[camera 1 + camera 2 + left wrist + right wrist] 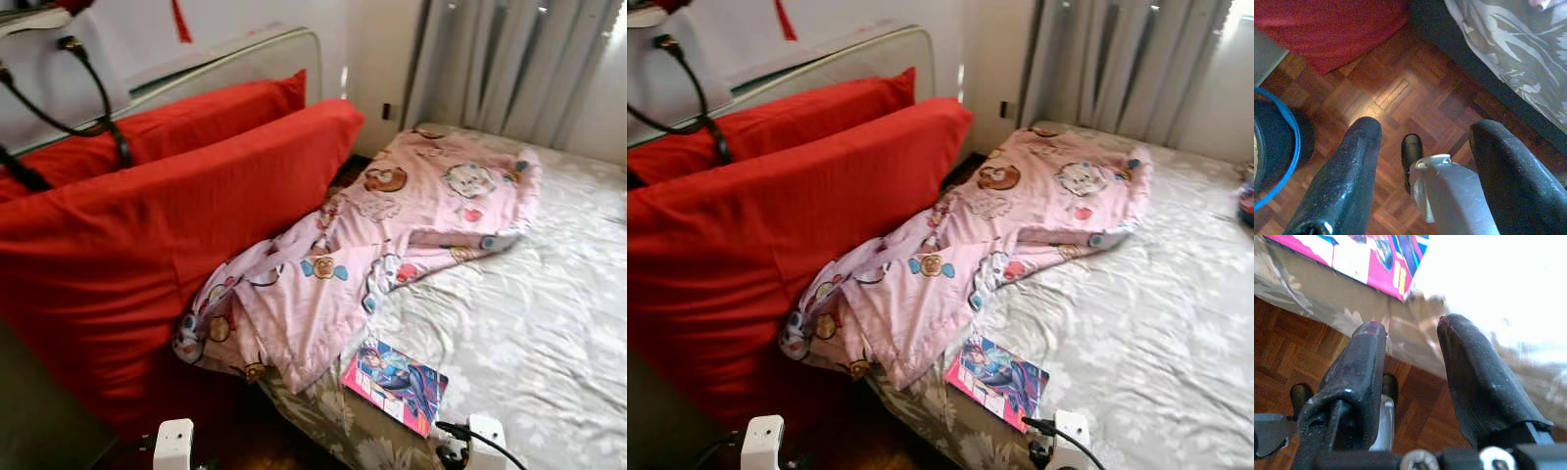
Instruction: Clean up the room
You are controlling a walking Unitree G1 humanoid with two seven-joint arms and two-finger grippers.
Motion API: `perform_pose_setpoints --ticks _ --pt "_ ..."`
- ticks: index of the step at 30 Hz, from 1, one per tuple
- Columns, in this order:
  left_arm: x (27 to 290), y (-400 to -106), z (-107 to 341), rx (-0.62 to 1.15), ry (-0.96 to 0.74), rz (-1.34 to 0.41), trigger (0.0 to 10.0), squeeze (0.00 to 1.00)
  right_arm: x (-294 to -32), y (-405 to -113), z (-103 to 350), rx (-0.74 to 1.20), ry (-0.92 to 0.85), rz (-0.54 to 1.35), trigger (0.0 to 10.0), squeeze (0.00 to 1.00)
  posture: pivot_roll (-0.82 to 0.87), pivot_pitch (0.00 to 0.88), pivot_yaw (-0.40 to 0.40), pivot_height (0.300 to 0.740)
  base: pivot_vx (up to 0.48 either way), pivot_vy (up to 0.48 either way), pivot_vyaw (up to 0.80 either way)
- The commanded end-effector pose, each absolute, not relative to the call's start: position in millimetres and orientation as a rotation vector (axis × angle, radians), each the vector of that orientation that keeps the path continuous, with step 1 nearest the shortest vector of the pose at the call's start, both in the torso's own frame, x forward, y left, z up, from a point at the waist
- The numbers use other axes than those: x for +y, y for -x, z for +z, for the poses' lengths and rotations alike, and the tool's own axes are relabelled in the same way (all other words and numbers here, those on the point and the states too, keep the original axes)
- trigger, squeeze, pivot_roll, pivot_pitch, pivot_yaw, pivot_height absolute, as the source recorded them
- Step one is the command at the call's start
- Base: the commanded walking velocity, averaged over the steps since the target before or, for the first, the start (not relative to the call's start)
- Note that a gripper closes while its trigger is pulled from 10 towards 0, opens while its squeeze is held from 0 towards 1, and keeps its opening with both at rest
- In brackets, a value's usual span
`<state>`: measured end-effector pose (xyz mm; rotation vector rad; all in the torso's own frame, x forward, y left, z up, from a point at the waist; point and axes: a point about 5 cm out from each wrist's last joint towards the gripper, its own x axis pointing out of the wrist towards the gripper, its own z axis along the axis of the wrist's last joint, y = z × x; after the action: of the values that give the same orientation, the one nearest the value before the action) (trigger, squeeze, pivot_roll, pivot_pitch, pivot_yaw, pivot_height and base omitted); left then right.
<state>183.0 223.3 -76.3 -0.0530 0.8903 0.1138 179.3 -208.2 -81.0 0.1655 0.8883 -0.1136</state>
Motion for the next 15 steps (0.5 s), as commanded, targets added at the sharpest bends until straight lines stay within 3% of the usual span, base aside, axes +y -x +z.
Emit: perform_pose_setpoints --ticks 1,15 --pt "228 -180 -76 0.880 0.055 0.140 10.0 0.00 -205 -183 -79 0.864 -0.170 -0.095 10.0 0.00 -0.03 0.000 -0.019 0.740 0.000 0.000 0.00" --pt "231 -192 -62 0.644 0.058 0.196 10.0 0.00 -205 -195 -65 0.647 -0.185 -0.078 10.0 0.00 -0.04 0.000 -0.014 0.740 0.000 0.000 0.00"
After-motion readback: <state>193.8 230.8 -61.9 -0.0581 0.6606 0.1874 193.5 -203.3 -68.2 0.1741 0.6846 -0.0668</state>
